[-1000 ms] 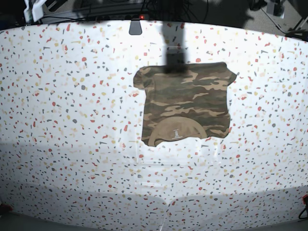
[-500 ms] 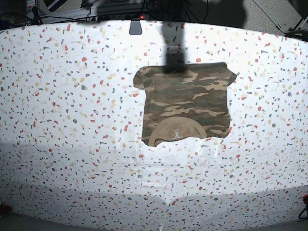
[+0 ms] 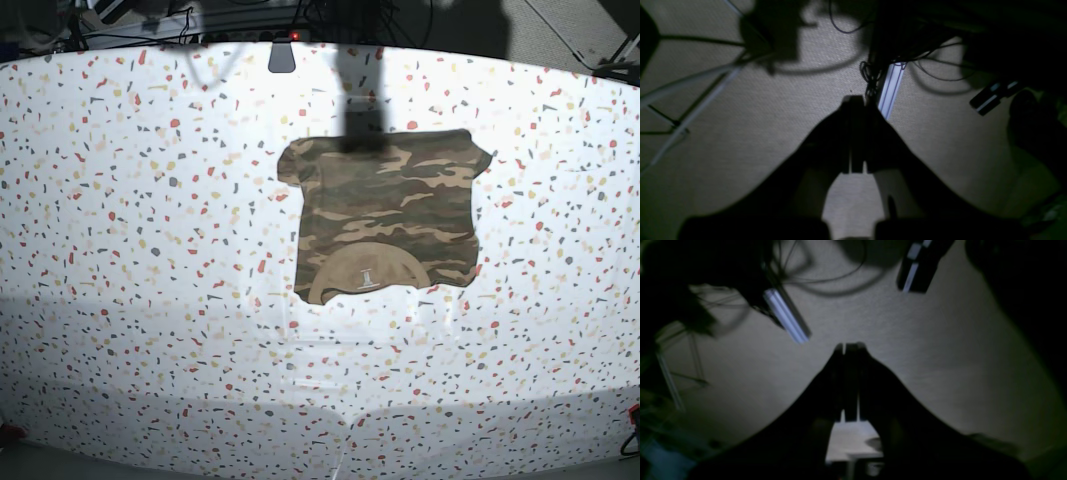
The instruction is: Fold the T-shirt properly
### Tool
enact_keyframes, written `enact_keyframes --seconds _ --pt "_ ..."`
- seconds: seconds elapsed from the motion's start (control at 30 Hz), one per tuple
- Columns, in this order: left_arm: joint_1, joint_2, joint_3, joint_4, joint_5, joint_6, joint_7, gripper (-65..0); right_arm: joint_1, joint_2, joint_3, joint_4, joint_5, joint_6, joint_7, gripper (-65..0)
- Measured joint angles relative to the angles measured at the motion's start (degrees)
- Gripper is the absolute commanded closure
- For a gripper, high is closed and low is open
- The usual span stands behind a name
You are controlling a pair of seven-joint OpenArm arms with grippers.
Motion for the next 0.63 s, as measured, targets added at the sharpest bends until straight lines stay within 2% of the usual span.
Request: enact_keyframes --seconds 0.1,0.2,0.27,0.33,0.47,0.63 --pt "-4.1 0.2 -0.1 -5.5 -0.1 0.1 0.0 0.0 3.4 1.5 -9.9 -6.4 -1.2 0.0 5.3 0.0" --pt "-7.2 1.8 -0.2 -8.3 -0.1 0.2 0.0 0.0 6.5 1.0 -20.3 -9.9 -0.7 -0.3 7.8 0.0" --pt "-8.9 3.8 -0.2 -9.2 0.0 0.3 0.0 0.0 8.2 -0.1 -26.4 -11.1 1.4 -4.5 8.2 0.0" --pt "-10.0 6.1 -0.2 -9.1 0.0 0.5 0.0 0.0 9.6 -1.0 -31.4 -11.7 3.3 -6.0 8.2 0.0" --pt "-11.1 9.9 -0.1 -9.1 3.4 5.2 -1.1 0.0 10.4 -2.7 -37.6 -11.9 3.9 -10.5 9.3 0.0" --pt "-11.1 10.8 -0.1 -9.1 3.5 6.2 -1.3 0.0 10.1 -2.5 -39.3 -12.2 6.7 -10.8 10.1 0.0"
